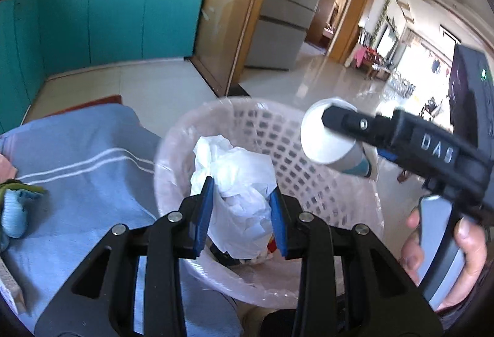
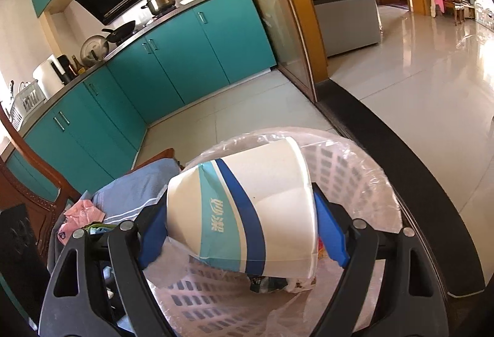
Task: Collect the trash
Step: 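Carry the cup and plastic bag over the basket and open both tools, then grasp the green vegetable with the right tool while the left tool grasps the white medicine box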
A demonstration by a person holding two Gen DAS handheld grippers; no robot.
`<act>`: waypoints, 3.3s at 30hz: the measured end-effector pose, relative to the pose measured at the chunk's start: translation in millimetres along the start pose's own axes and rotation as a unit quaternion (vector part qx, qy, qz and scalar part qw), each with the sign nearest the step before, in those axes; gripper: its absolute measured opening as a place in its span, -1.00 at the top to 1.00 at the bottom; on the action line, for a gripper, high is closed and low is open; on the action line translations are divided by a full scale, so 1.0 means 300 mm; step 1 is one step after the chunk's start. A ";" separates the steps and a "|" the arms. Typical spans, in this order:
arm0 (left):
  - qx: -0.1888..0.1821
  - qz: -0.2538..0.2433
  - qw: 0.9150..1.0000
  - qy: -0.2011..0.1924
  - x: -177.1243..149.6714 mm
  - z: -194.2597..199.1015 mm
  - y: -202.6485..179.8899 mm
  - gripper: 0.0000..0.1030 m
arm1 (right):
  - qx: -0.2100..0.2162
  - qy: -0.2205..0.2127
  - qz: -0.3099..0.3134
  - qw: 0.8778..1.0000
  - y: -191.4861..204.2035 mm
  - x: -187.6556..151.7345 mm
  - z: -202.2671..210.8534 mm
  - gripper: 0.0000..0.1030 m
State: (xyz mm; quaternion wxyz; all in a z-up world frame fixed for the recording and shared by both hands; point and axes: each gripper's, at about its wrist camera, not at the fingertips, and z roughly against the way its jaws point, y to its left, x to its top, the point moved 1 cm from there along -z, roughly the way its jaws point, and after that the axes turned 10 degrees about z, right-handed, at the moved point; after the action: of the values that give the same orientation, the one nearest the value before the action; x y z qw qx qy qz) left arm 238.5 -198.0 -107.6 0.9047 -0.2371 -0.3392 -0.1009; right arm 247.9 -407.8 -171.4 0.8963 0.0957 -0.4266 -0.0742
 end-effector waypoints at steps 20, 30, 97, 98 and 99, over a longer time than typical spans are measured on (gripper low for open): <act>0.053 0.053 0.996 -0.050 0.030 0.141 0.151 -0.41 | -0.013 0.021 -0.030 0.999 -0.014 -0.001 -0.048 -0.65; 0.267 0.117 0.951 -0.104 0.058 0.341 0.453 -0.46 | 0.020 0.021 -0.017 0.999 0.088 0.021 -0.090 -0.67; 0.340 0.252 0.904 -0.064 -0.079 0.569 0.935 -0.73 | 0.117 0.116 0.364 0.917 0.985 -0.200 -0.424 -0.49; 0.339 0.252 0.904 -0.062 -0.082 0.567 0.936 -0.73 | 0.133 0.126 0.362 0.914 1.005 -0.206 -0.444 -0.49; 0.339 0.251 0.904 -0.061 -0.084 0.565 0.937 -0.73 | 0.137 0.129 0.364 0.912 1.021 -0.212 -0.456 -0.49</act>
State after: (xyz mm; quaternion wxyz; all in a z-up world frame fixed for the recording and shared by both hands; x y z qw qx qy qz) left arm 220.1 130.6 -114.2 0.9032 0.0012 -0.3368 0.2659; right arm 330.7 -82.1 -231.6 0.8864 0.0645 -0.3185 0.3296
